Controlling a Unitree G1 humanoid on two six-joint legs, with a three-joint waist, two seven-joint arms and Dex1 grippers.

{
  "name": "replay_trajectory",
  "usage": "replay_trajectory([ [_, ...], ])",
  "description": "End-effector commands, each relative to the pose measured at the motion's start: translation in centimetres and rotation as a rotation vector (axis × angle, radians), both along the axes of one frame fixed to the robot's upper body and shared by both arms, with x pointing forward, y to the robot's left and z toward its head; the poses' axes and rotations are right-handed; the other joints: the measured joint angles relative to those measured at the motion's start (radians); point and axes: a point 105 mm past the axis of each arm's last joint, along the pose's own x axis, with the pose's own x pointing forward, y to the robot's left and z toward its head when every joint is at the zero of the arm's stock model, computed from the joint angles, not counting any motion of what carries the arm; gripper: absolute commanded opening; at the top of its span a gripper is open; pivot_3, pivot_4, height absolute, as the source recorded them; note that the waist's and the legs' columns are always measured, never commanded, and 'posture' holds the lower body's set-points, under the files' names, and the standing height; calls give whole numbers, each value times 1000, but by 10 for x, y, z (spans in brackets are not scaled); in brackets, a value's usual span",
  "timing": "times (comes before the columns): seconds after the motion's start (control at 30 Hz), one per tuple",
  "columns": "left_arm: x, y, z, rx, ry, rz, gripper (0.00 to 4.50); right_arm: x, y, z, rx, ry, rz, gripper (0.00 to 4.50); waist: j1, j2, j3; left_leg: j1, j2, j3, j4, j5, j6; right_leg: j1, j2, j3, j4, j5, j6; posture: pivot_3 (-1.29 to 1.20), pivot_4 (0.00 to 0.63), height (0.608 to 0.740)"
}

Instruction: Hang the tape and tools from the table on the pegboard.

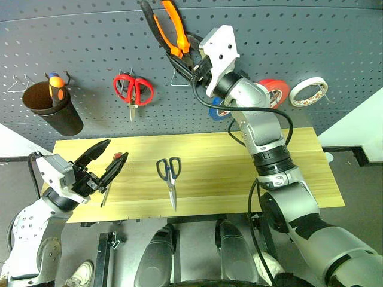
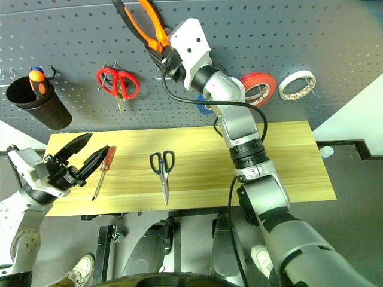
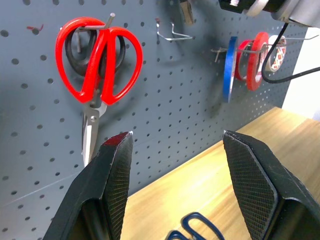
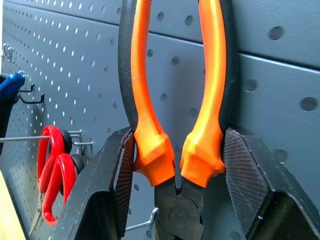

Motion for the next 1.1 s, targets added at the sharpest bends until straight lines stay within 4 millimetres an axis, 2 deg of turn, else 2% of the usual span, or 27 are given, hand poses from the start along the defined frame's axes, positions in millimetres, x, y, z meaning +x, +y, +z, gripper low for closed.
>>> replay_trajectory([
  [0.03,-1,-3,3,0,-19,-13,2990,-13,5,25,64,-70,40,2240,-4,0,0,0,0,0,0,0,0,0,0,0,0,0,0,-21,289,729],
  [0.23,0,-1,4,-6,-23,-7,2990,-9,10,17,133,-18,40,2240,-20,0,0,0,0,0,-1,0,0,0,0,0,0,0,0,-20,284,729],
  [0.6,-1,10,8,-6,-31,44,2990,-7,22,1,208,28,32,2240,-20,0,0,0,0,0,0,1,-1,-1,0,0,2,0,0,-6,278,729],
  [0.9,0,11,10,-6,-39,52,2990,-3,20,-15,212,2,-7,2240,-20,0,0,0,0,0,0,2,-3,-1,0,0,2,0,0,-1,267,729],
  [1.1,2,11,12,-2,-45,54,2990,-5,17,-15,193,-38,-17,4213,-20,0,0,1,0,-1,0,3,-5,-1,0,0,3,1,-1,-1,256,729],
])
